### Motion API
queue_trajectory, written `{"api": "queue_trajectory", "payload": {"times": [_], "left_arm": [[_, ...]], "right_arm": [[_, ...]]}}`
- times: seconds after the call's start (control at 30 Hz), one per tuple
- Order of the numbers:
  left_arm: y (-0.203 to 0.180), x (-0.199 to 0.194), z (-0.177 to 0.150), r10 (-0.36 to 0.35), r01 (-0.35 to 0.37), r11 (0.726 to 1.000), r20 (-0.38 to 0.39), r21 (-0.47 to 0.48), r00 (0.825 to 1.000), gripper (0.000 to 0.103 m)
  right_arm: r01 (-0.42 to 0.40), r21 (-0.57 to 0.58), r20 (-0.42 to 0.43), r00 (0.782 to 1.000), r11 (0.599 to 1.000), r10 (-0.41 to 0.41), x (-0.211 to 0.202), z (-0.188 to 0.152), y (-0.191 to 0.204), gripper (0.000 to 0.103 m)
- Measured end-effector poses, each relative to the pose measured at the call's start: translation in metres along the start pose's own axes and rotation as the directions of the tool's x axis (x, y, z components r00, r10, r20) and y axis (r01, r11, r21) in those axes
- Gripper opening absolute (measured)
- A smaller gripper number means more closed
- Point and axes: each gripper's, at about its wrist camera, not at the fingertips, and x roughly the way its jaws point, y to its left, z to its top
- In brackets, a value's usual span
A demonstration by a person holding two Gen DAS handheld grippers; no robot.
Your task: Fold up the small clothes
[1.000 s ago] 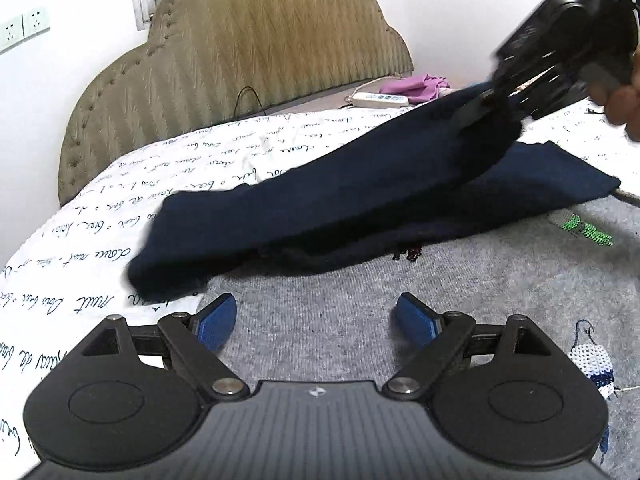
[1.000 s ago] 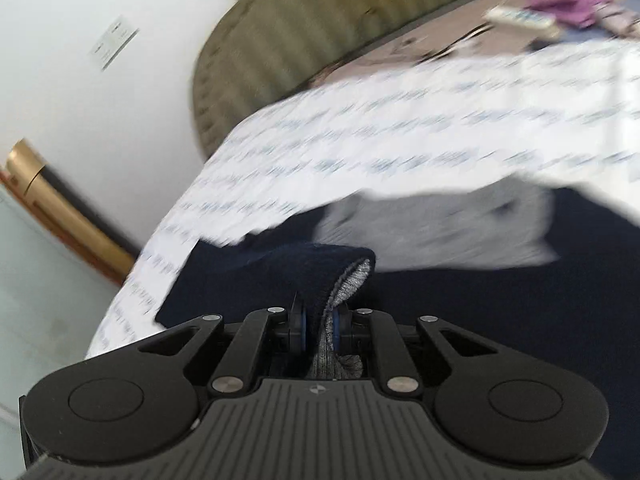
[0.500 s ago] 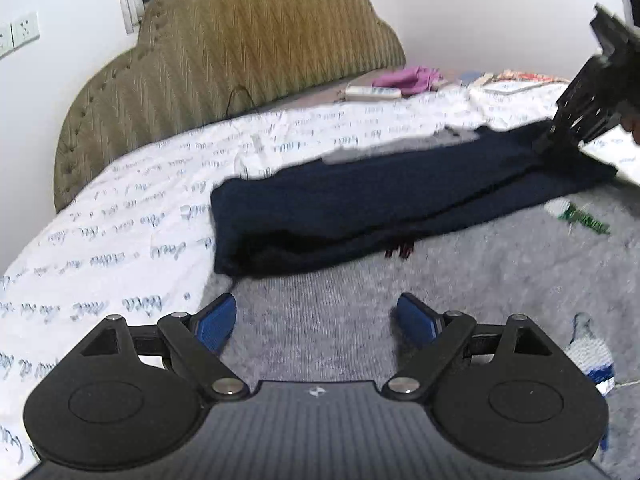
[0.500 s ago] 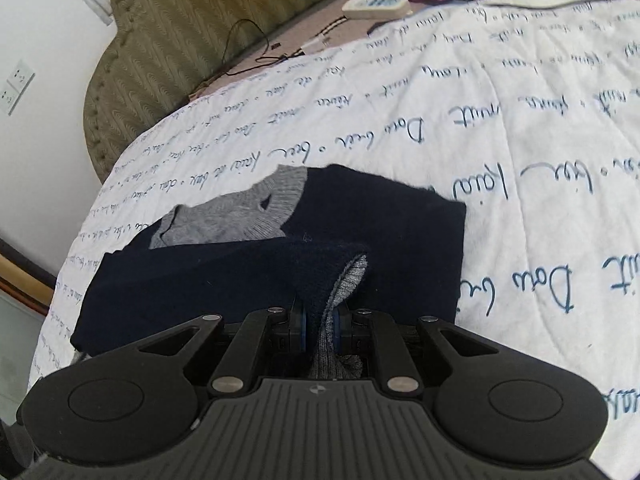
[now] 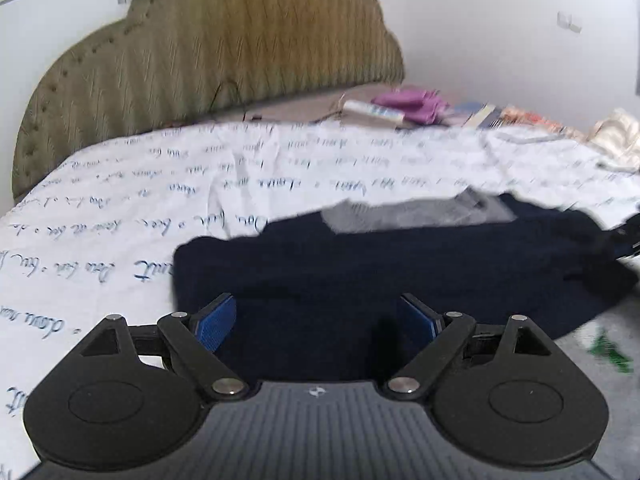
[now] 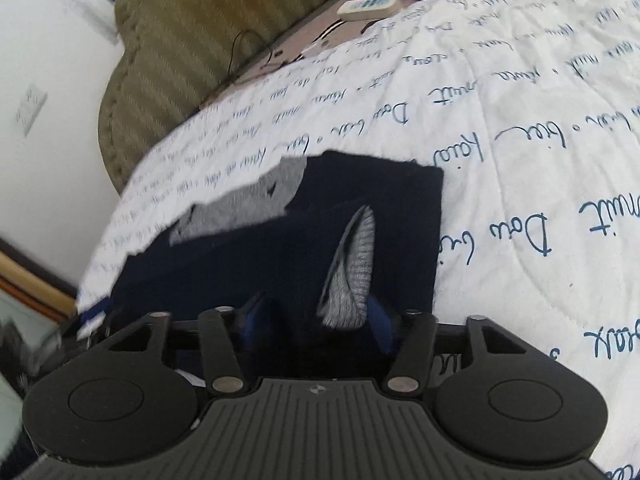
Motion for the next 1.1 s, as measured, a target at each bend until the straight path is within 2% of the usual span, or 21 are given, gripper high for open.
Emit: {"api": "queue_trajectory", "payload": {"times": [0.03,0.17,0.23,0.37,0.43,0.47,0.5,0.53,0.6,0.67,0.7,0.77,0.87,0.9,0.93,1.0,1.1], "left_arm": [[-0.001,0.007,-0.002,0.004,-0.004,1.000,-0.016,0.010,1.000,0.088],[-0.003,0.016,-0.007,0.022,-0.020,0.999,-0.041,0.037,0.999,0.090],[-0.002,0.017,-0.009,0.021,-0.019,0.999,-0.043,0.035,0.999,0.090],[-0.003,0.019,-0.009,0.023,-0.021,0.999,-0.042,0.035,0.999,0.090],[-0.004,0.012,-0.008,0.029,-0.028,0.999,-0.026,0.046,0.999,0.090],[-0.003,0.005,-0.007,0.033,-0.033,0.998,-0.006,0.055,0.999,0.090],[-0.002,-0.005,-0.005,0.042,-0.043,0.997,0.025,0.058,0.999,0.091],[0.001,-0.015,-0.002,0.044,-0.047,0.998,0.059,0.050,0.997,0.091],[0.011,-0.025,0.007,0.046,-0.048,0.999,0.094,0.012,0.995,0.091],[0.022,-0.019,0.020,0.066,-0.063,0.997,0.079,-0.039,0.995,0.091],[0.026,-0.011,0.024,0.085,-0.082,0.995,0.057,-0.055,0.995,0.091],[0.027,0.005,0.028,0.125,-0.123,0.990,0.028,-0.064,0.992,0.091],[0.014,0.017,0.026,0.112,-0.113,0.994,0.044,0.007,0.993,0.091],[0.009,0.022,0.024,0.112,-0.113,0.993,0.030,0.037,0.993,0.091],[0.006,0.029,0.021,0.108,-0.108,0.993,-0.001,0.050,0.994,0.091],[0.008,0.040,0.014,0.103,-0.101,0.994,-0.047,0.048,0.994,0.092],[0.016,0.045,0.011,0.071,-0.072,0.997,-0.058,-0.003,0.996,0.092]], "right_arm": [[0.020,-0.026,-0.016,1.000,0.999,-0.020,0.003,-0.001,0.003,0.018],[0.091,-0.170,-0.029,0.995,0.981,-0.097,-0.004,-0.004,0.011,0.012],[0.123,-0.185,-0.015,0.992,0.975,-0.128,-0.010,-0.001,0.008,0.009],[0.129,-0.187,-0.024,0.990,0.974,-0.136,-0.003,-0.007,0.000,0.009],[0.118,-0.159,-0.015,0.992,0.980,-0.122,-0.007,-0.006,-0.001,0.025],[0.100,-0.145,-0.009,0.995,0.984,-0.102,-0.013,-0.006,-0.002,0.028],[0.092,-0.133,0.003,0.996,0.987,-0.092,-0.021,-0.005,-0.002,0.036],[0.079,-0.120,0.034,0.997,0.990,-0.076,-0.030,-0.003,0.000,0.047],[0.017,-0.081,0.123,0.992,0.997,-0.007,-0.049,0.001,-0.001,0.062],[-0.029,-0.048,0.147,0.988,0.998,0.035,-0.050,0.007,-0.002,0.066],[-0.009,-0.051,0.141,0.990,0.999,0.016,-0.044,0.012,0.001,0.066],[0.075,-0.083,0.129,0.990,0.994,-0.064,-0.026,0.020,0.009,0.066],[0.174,-0.128,0.102,0.982,0.976,-0.162,0.003,0.025,0.017,0.066],[0.198,-0.152,0.085,0.979,0.968,-0.187,0.012,0.024,0.020,0.055],[0.204,-0.181,0.071,0.978,0.962,-0.194,0.020,0.020,0.022,0.038],[0.162,-0.207,0.063,0.986,0.965,-0.153,0.023,0.016,0.024,0.016],[0.182,-0.212,0.078,0.983,0.960,-0.169,0.018,0.016,0.017,0.014]]}}
